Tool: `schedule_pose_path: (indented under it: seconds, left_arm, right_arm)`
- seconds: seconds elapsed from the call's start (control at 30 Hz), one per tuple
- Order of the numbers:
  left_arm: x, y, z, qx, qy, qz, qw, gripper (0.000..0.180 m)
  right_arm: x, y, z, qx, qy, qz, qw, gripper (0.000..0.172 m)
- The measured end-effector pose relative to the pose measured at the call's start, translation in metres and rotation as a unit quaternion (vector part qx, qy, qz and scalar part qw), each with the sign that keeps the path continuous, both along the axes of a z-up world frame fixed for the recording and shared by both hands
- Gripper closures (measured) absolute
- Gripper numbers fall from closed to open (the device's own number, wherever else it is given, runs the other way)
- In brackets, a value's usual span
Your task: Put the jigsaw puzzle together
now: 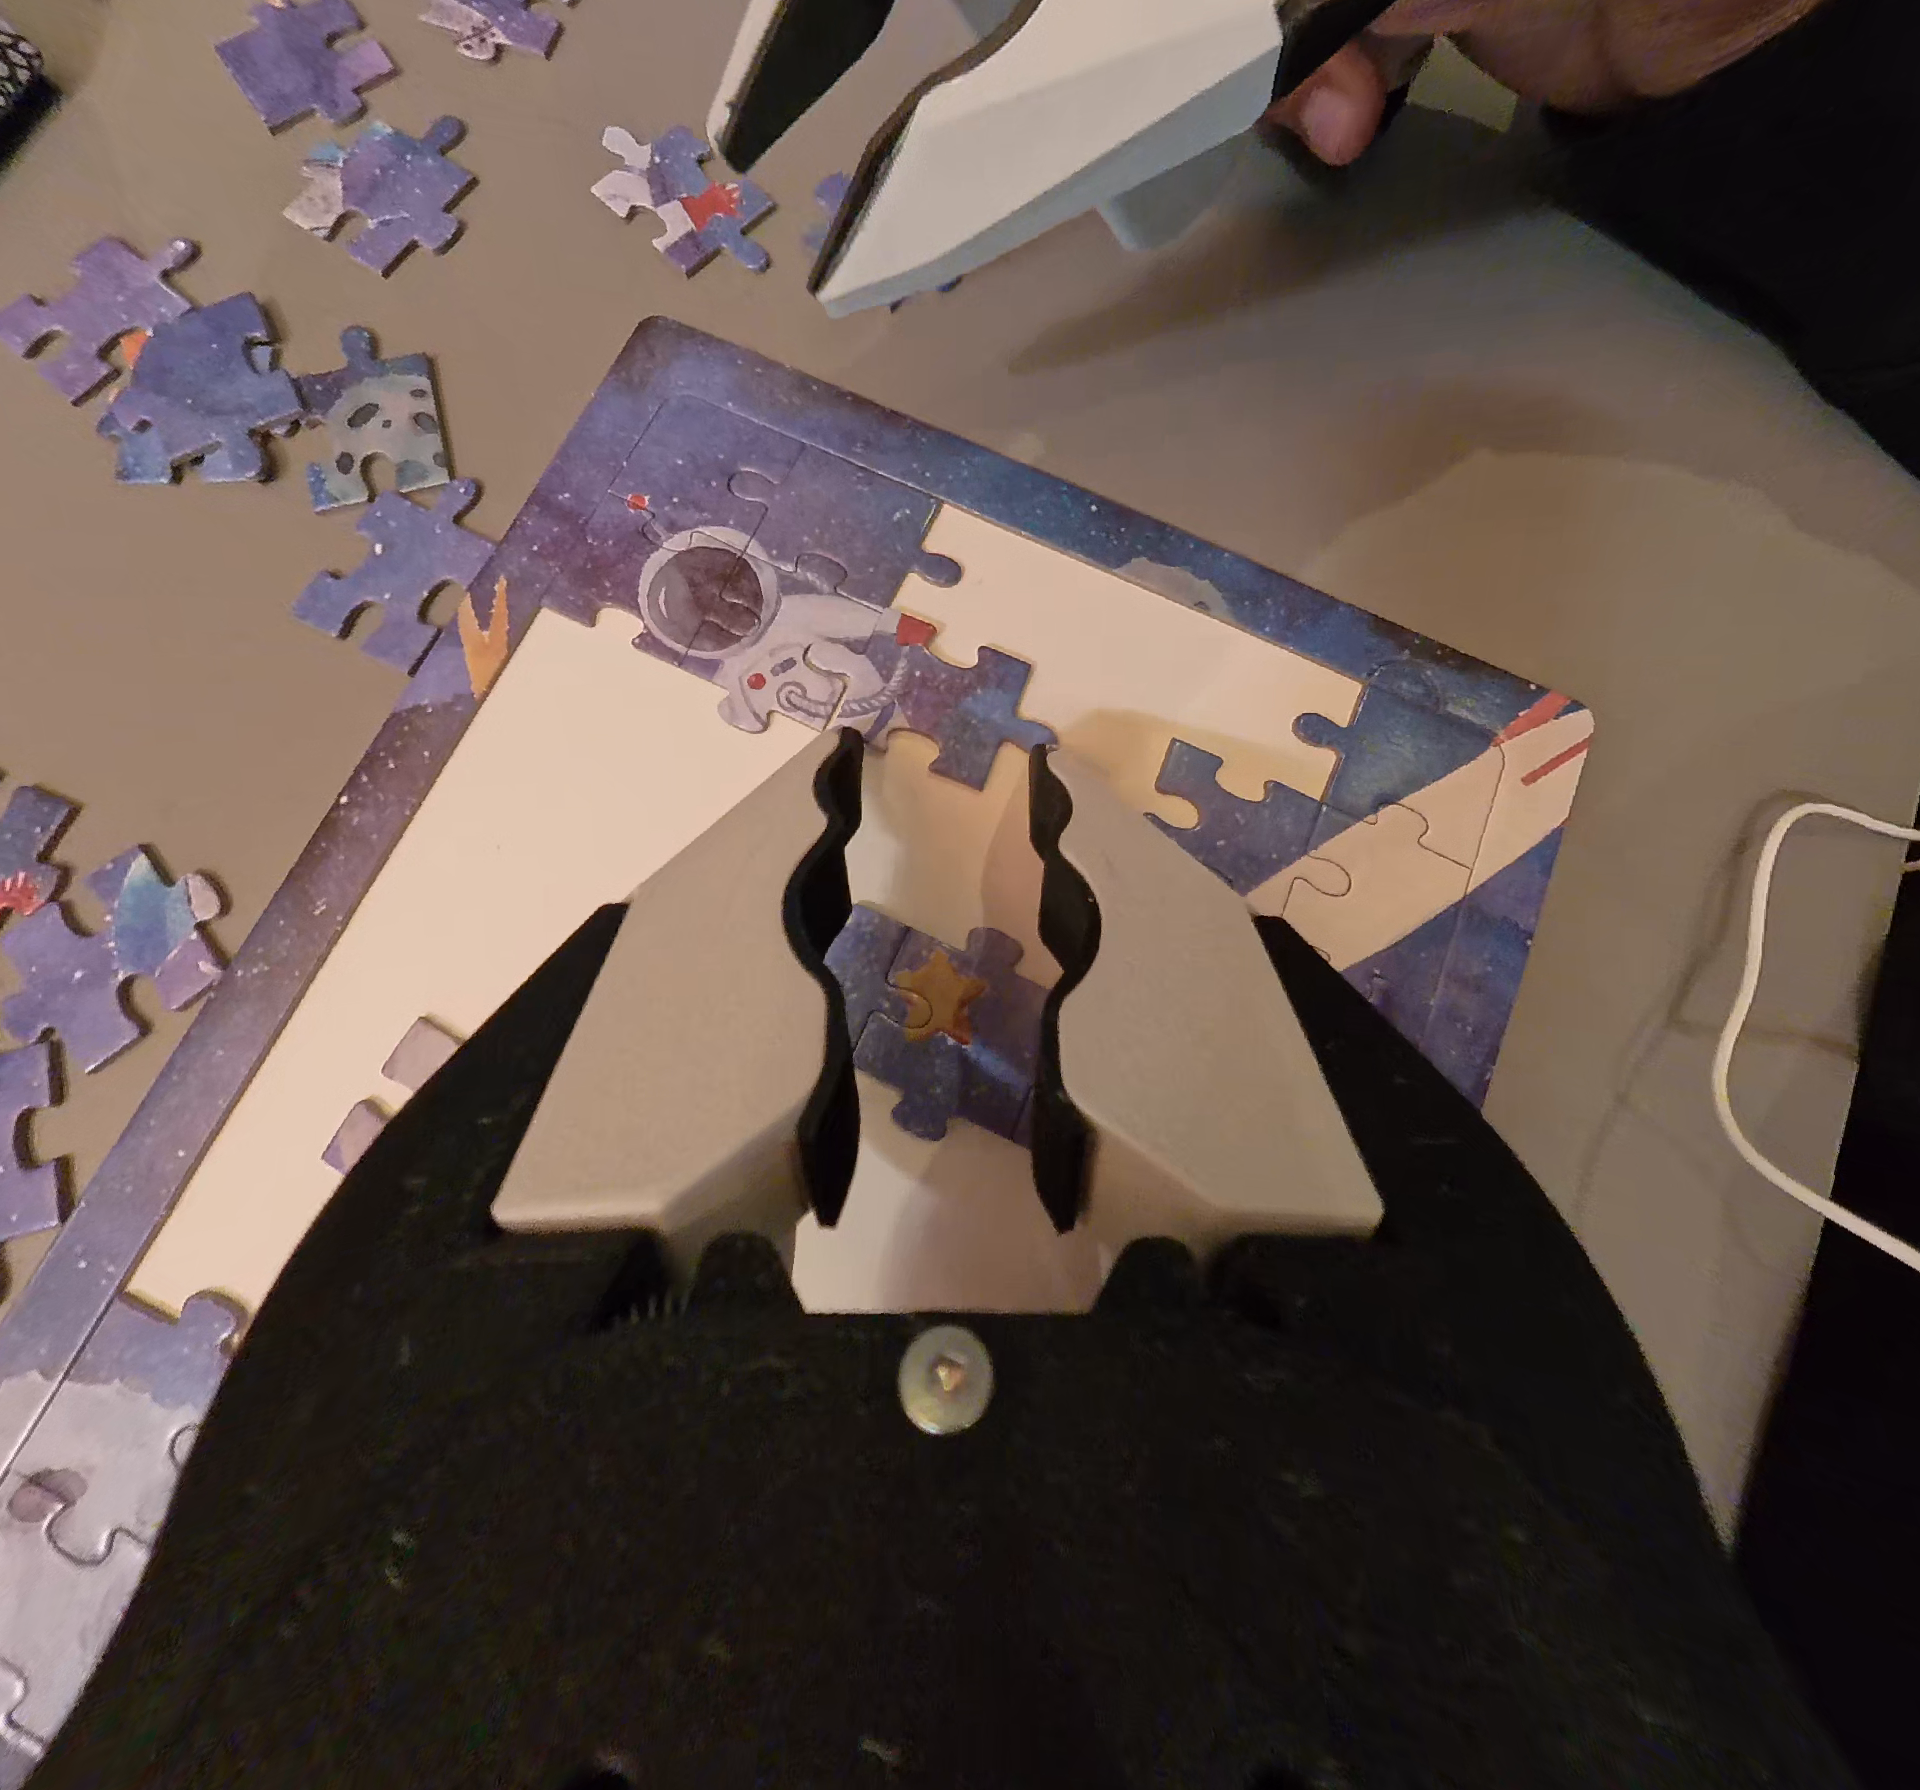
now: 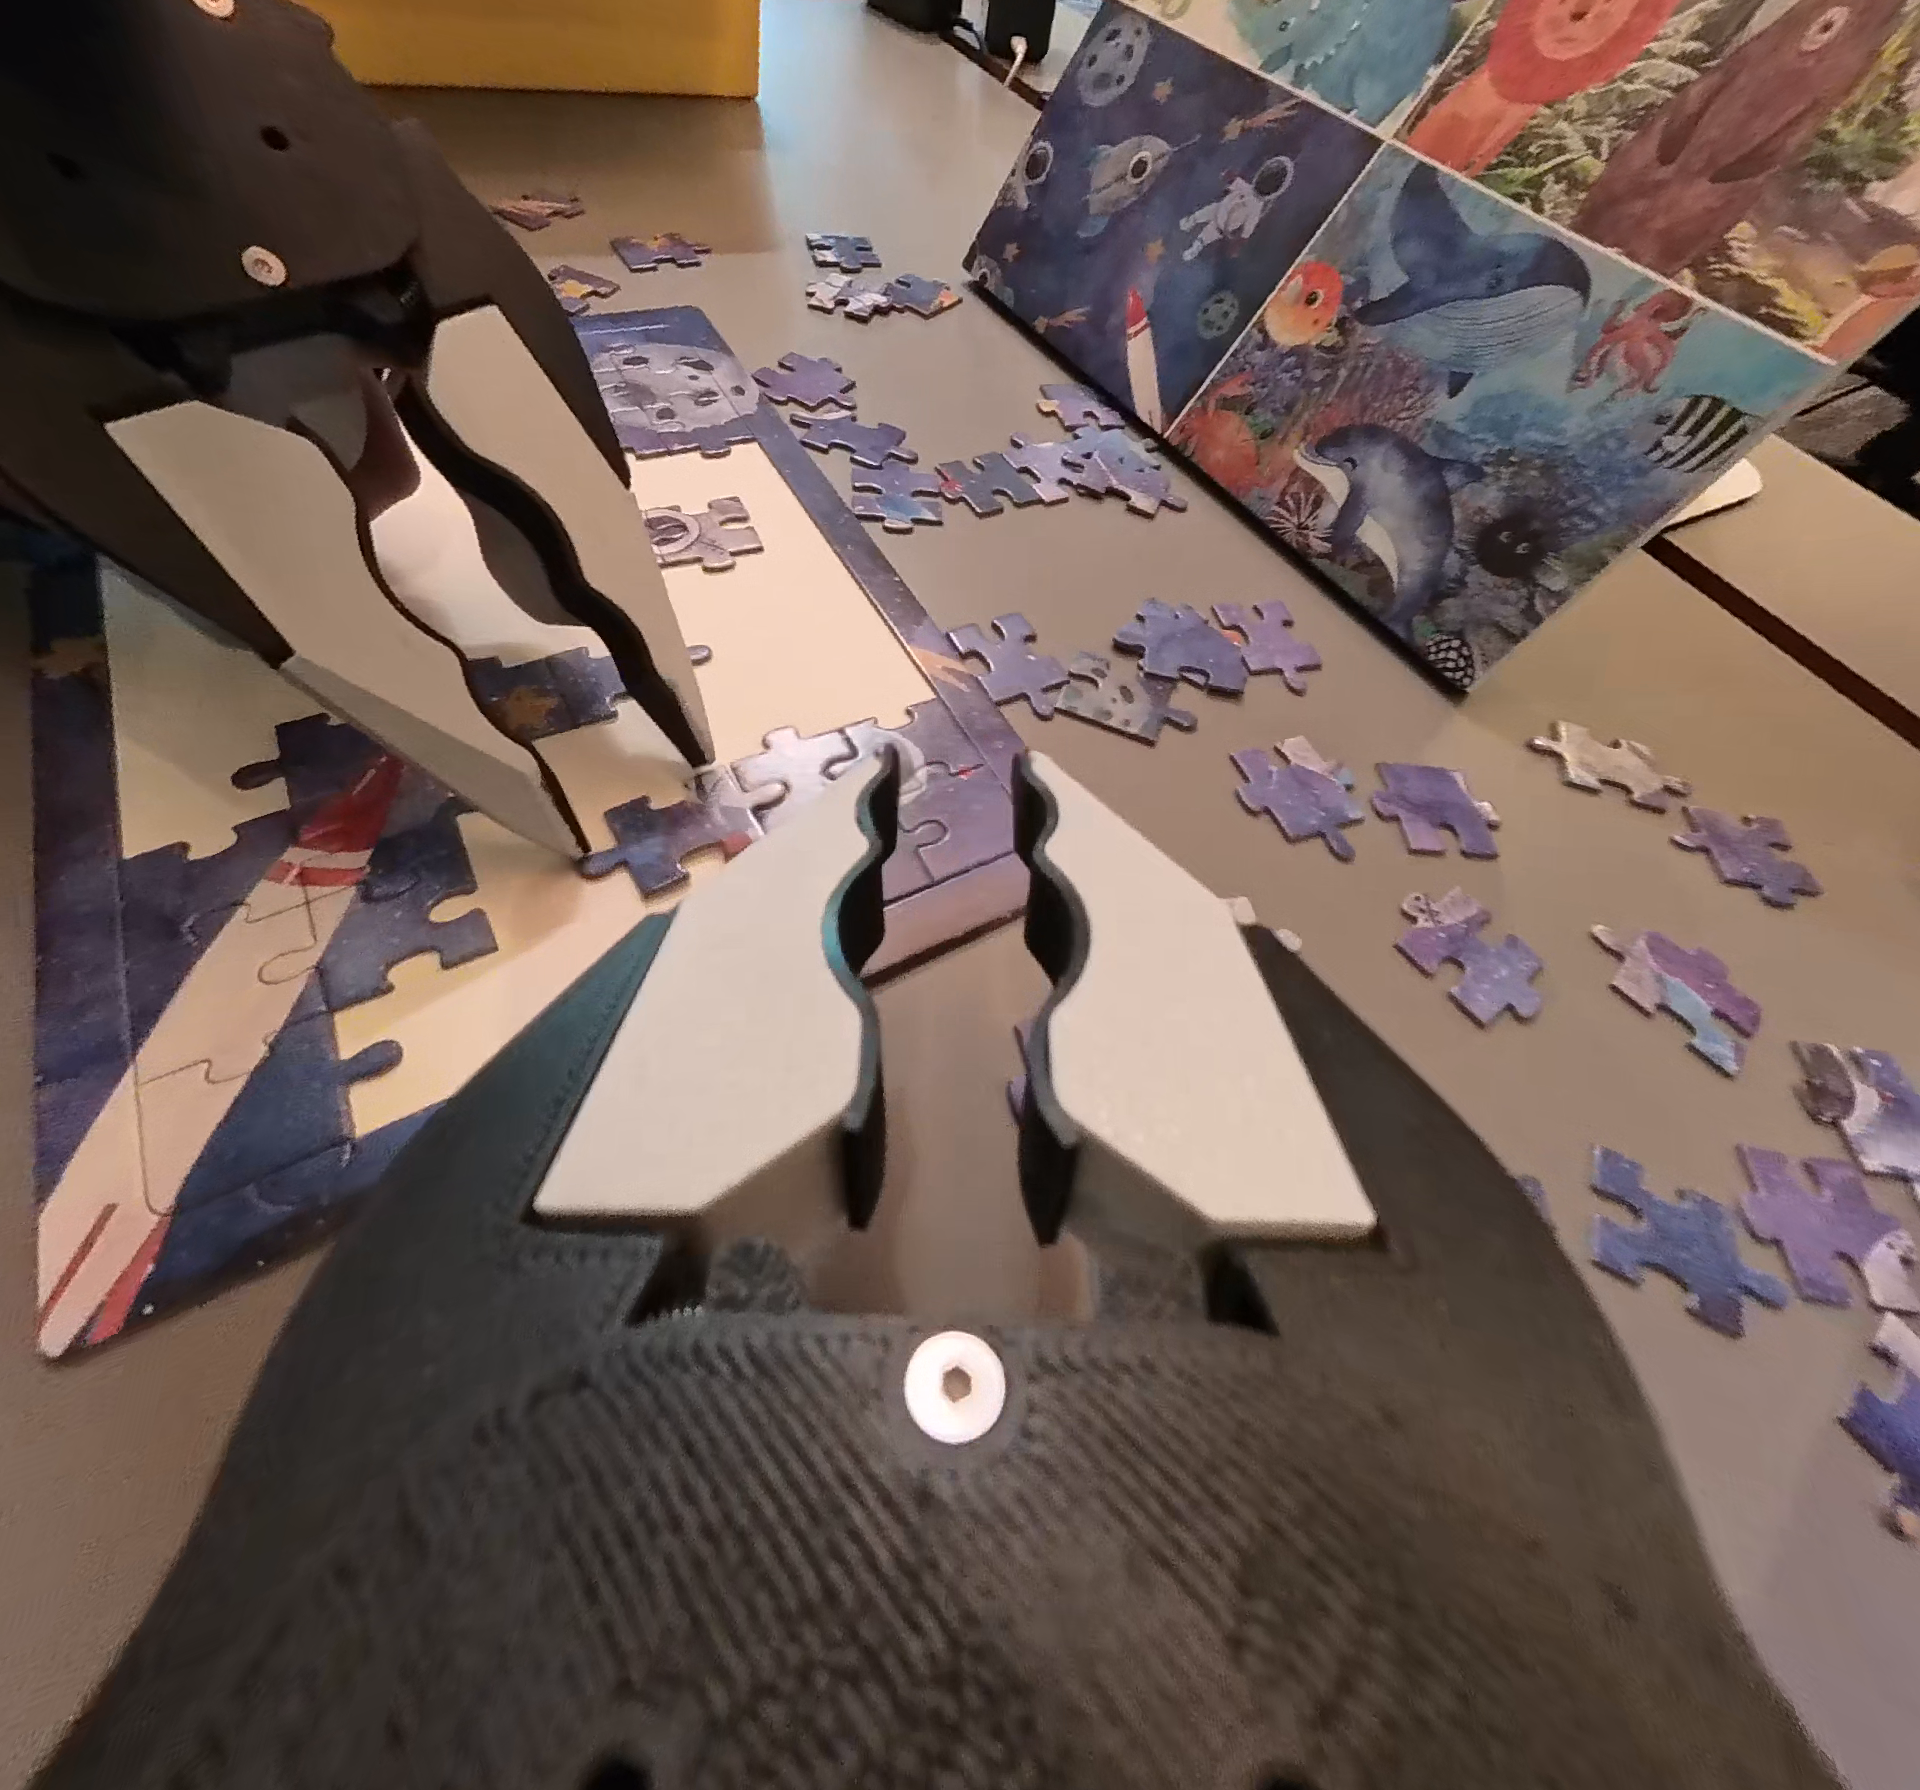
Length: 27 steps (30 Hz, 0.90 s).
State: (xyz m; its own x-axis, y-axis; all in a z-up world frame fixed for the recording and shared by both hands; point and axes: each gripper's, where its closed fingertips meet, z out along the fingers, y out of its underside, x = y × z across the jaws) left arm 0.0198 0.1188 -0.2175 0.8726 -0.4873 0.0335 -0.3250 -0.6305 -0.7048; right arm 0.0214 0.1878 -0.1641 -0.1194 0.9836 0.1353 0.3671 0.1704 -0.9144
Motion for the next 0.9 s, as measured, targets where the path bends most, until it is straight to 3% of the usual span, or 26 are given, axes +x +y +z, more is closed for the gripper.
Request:
schedule_pose_path:
  seconds: [0.2, 0.43, 0.9]
  left_arm:
    - [-0.002, 0.0, 0.002, 0.003, 0.0, 0.005, 1.0, 0.15]
    - [-0.006, -0.001, 0.001, 0.001, 0.007, 0.011, 1.0, 0.15]
    - [-0.006, -0.002, -0.001, 0.0, 0.012, 0.01, 1.0, 0.15]
  right_arm:
    - [-0.001, -0.028, -0.004, -0.025, -0.019, 0.069, 0.997, 0.154]
    - [0.001, -0.064, -0.023, -0.067, -0.095, 0.152, 0.981, 0.148]
    - [-0.004, -0.073, -0.045, -0.102, -0.177, 0.176, 0.963, 0.134]
